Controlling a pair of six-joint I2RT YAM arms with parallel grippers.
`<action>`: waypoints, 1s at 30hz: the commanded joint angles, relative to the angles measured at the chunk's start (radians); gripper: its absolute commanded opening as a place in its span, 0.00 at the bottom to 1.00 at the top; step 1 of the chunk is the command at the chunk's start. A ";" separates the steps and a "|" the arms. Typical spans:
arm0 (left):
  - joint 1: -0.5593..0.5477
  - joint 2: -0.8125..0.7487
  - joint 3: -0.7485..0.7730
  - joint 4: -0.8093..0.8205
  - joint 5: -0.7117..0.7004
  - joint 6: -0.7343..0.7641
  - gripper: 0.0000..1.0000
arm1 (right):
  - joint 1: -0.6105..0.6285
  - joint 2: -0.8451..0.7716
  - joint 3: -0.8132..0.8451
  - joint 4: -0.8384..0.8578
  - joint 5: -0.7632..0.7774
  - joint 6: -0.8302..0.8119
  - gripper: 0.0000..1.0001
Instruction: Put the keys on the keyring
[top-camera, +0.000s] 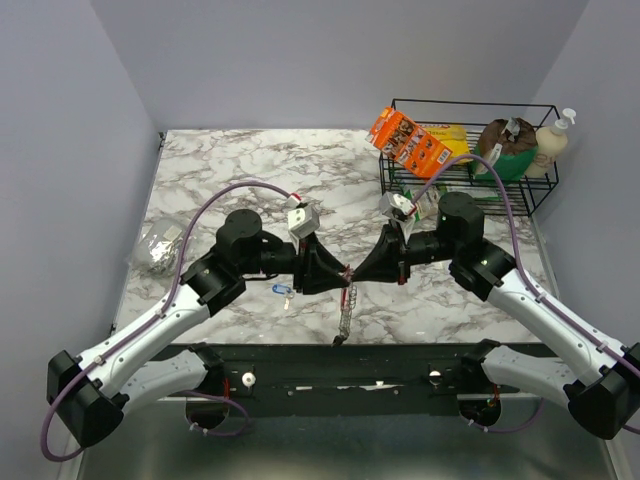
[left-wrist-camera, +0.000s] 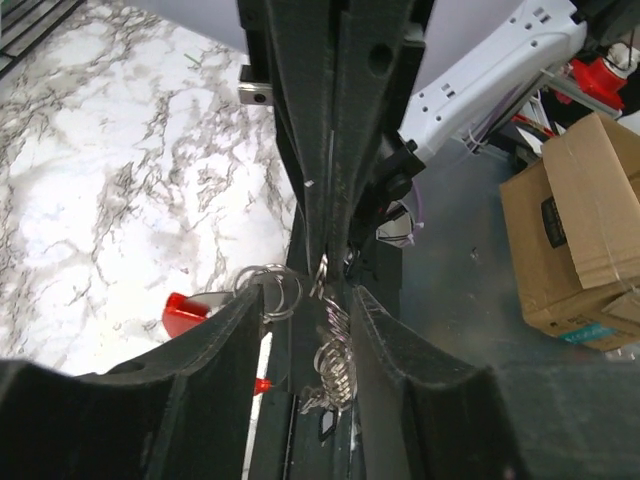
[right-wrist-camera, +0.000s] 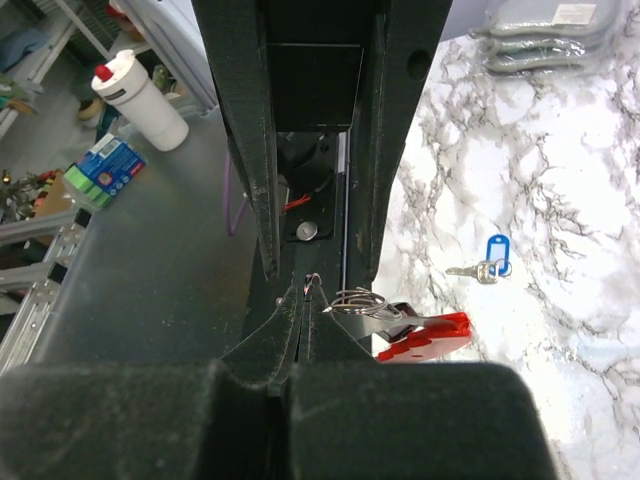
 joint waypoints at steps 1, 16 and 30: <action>-0.006 -0.064 -0.068 0.105 0.102 0.057 0.51 | -0.005 -0.010 0.036 0.048 -0.075 -0.014 0.00; -0.006 -0.113 -0.091 0.156 0.065 0.181 0.52 | -0.005 0.012 0.054 0.048 -0.133 -0.007 0.00; -0.015 -0.035 -0.032 0.145 0.088 0.184 0.43 | -0.006 0.007 0.050 0.048 -0.117 -0.005 0.00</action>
